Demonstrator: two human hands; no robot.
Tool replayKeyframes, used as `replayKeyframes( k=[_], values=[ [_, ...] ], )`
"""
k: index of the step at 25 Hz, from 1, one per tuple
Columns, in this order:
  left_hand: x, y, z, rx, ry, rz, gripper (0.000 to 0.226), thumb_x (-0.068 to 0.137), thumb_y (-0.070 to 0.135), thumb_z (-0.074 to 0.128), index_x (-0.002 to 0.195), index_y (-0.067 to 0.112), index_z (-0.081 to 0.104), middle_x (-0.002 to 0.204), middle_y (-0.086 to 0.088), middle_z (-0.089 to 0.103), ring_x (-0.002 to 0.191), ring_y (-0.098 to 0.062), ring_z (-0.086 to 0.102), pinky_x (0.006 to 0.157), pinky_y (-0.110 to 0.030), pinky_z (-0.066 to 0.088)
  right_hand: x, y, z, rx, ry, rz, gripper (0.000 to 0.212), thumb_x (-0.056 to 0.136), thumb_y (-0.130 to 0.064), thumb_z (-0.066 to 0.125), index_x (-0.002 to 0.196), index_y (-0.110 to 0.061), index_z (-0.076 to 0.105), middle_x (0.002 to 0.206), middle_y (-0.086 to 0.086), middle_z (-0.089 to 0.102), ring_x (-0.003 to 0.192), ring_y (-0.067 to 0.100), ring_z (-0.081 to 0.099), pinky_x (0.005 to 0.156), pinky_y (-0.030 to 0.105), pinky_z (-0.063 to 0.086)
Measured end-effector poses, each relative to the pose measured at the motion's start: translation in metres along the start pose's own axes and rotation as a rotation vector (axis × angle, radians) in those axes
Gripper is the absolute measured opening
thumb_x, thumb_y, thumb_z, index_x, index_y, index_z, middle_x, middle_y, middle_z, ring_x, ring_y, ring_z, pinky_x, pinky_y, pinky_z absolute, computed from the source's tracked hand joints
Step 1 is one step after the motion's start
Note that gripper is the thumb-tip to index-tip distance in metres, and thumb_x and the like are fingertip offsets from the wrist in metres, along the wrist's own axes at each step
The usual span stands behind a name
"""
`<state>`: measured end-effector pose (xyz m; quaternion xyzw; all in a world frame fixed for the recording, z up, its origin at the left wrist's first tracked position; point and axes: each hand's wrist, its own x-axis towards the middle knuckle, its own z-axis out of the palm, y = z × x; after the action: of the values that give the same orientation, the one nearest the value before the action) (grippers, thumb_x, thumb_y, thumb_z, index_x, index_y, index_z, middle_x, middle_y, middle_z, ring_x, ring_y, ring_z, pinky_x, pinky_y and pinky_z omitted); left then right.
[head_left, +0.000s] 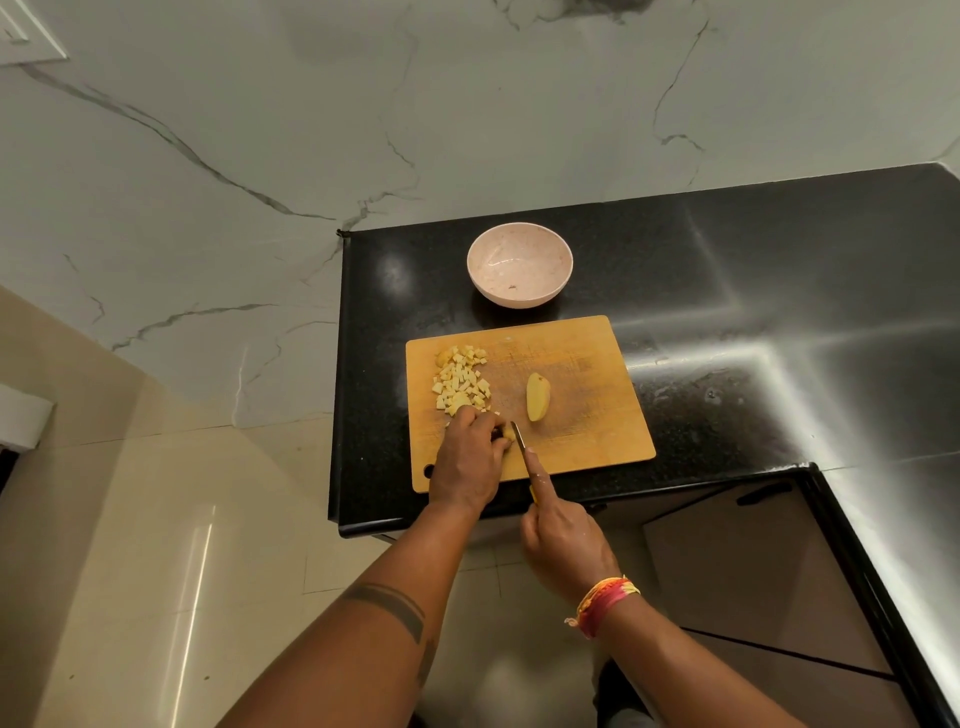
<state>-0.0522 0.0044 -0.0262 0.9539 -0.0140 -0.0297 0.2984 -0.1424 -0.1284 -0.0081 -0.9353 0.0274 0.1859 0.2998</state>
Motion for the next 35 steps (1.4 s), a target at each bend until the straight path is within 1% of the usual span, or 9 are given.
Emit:
replayKeyframes(
  k=[7, 12, 14, 18, 20, 24, 27, 31, 35],
  values=[
    [0.001, 0.002, 0.003, -0.003, 0.002, -0.026, 0.018, 0.099, 0.023, 0.063, 0.115, 0.018, 0.070, 0.114, 0.003, 0.052, 0.109, -0.014, 0.050, 0.091, -0.027, 0.048, 0.007, 0.000, -0.002, -0.043, -0.043, -0.022, 0.080, 0.100, -0.023, 0.040, 0.161, -0.040, -0.009, 0.064, -0.003, 0.055, 0.053, 0.016, 0.052, 0.047, 0.033, 0.032],
    [0.002, 0.006, 0.002, 0.028, 0.001, -0.046, 0.017, 0.099, 0.027, 0.062, 0.113, 0.020, 0.068, 0.115, 0.002, 0.051, 0.103, -0.009, 0.043, 0.086, -0.021, 0.040, 0.004, 0.004, 0.003, -0.063, -0.078, -0.022, 0.084, 0.099, -0.022, 0.040, 0.160, -0.036, -0.016, 0.065, -0.002, 0.056, 0.054, 0.018, 0.054, 0.051, 0.037, 0.043],
    [0.002, 0.007, 0.003, 0.050, 0.004, -0.044, 0.018, 0.100, 0.028, 0.061, 0.115, 0.021, 0.066, 0.116, 0.001, 0.051, 0.105, -0.011, 0.045, 0.086, -0.021, 0.041, -0.009, 0.008, 0.007, -0.061, -0.075, -0.022, 0.087, 0.098, -0.022, 0.041, 0.159, -0.038, -0.019, 0.066, -0.002, 0.058, 0.055, 0.018, 0.057, 0.053, 0.037, 0.046],
    [0.000, 0.010, 0.002, 0.033, 0.029, -0.050, 0.020, 0.101, 0.026, 0.059, 0.120, 0.020, 0.062, 0.118, 0.001, 0.052, 0.107, -0.015, 0.051, 0.085, -0.025, 0.046, -0.019, 0.015, 0.006, -0.021, -0.041, 0.003, 0.086, 0.098, -0.023, 0.040, 0.158, -0.041, -0.019, 0.065, -0.004, 0.059, 0.055, 0.016, 0.057, 0.052, 0.034, 0.045],
    [-0.004, 0.010, 0.001, 0.029, 0.056, -0.016, 0.023, 0.103, 0.025, 0.056, 0.125, 0.021, 0.060, 0.119, 0.001, 0.052, 0.106, -0.015, 0.052, 0.083, -0.025, 0.048, -0.017, 0.016, 0.006, 0.001, -0.017, 0.028, 0.086, 0.098, -0.022, 0.041, 0.159, -0.039, -0.017, 0.065, -0.004, 0.059, 0.054, 0.015, 0.056, 0.052, 0.033, 0.044],
    [-0.008, 0.004, 0.007, 0.111, 0.022, 0.085, 0.022, 0.102, 0.037, 0.056, 0.120, 0.024, 0.057, 0.113, 0.003, 0.051, 0.101, -0.014, 0.048, 0.082, -0.028, 0.047, -0.015, 0.006, 0.011, 0.032, -0.019, 0.055, 0.086, 0.098, -0.020, 0.041, 0.161, -0.034, -0.015, 0.066, -0.005, 0.058, 0.056, 0.015, 0.055, 0.047, 0.027, 0.033],
    [0.006, 0.001, 0.007, 0.182, 0.047, 0.100, 0.018, 0.102, 0.032, 0.056, 0.117, 0.023, 0.058, 0.113, 0.000, 0.053, 0.100, -0.017, 0.051, 0.082, -0.032, 0.049, 0.002, -0.007, 0.012, 0.027, -0.030, 0.039, 0.083, 0.099, -0.020, 0.041, 0.162, -0.033, -0.012, 0.068, -0.006, 0.054, 0.055, 0.013, 0.050, 0.047, 0.027, 0.029],
    [0.030, -0.005, -0.006, 0.253, 0.058, 0.080, 0.020, 0.103, 0.030, 0.052, 0.120, 0.022, 0.059, 0.118, -0.001, 0.053, 0.104, -0.018, 0.051, 0.087, -0.036, 0.051, 0.028, -0.019, 0.008, 0.016, -0.019, 0.003, 0.082, 0.099, -0.021, 0.041, 0.162, -0.037, -0.010, 0.068, -0.001, 0.056, 0.056, 0.017, 0.050, 0.051, 0.035, 0.037],
    [0.034, -0.004, -0.011, 0.221, 0.092, 0.101, 0.017, 0.101, 0.030, 0.056, 0.116, 0.024, 0.060, 0.115, 0.002, 0.054, 0.102, -0.015, 0.052, 0.085, -0.033, 0.051, 0.024, -0.017, 0.002, 0.062, 0.029, -0.031, 0.084, 0.098, -0.019, 0.043, 0.161, -0.041, -0.009, 0.064, -0.003, 0.055, 0.054, 0.018, 0.051, 0.052, 0.038, 0.040]
  ],
)
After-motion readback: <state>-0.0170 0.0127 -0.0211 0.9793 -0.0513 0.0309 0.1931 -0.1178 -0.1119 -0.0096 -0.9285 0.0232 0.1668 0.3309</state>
